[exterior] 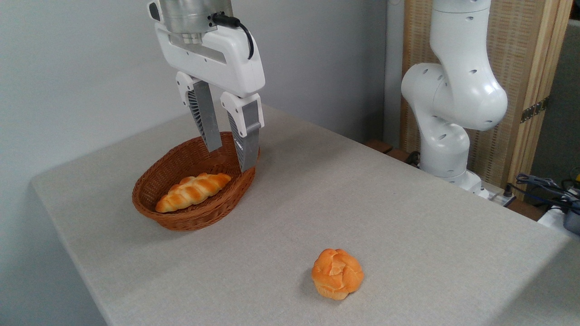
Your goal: Put bread into the basket
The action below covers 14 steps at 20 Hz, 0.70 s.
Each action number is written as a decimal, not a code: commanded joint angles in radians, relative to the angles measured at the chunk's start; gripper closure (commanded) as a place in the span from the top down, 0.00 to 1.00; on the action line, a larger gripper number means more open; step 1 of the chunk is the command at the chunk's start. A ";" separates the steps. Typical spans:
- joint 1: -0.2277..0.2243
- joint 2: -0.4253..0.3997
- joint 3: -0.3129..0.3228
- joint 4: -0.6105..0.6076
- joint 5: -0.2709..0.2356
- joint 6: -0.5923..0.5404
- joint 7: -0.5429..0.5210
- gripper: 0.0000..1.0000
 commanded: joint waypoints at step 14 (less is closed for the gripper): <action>0.028 -0.098 0.000 -0.121 0.004 -0.007 0.069 1.00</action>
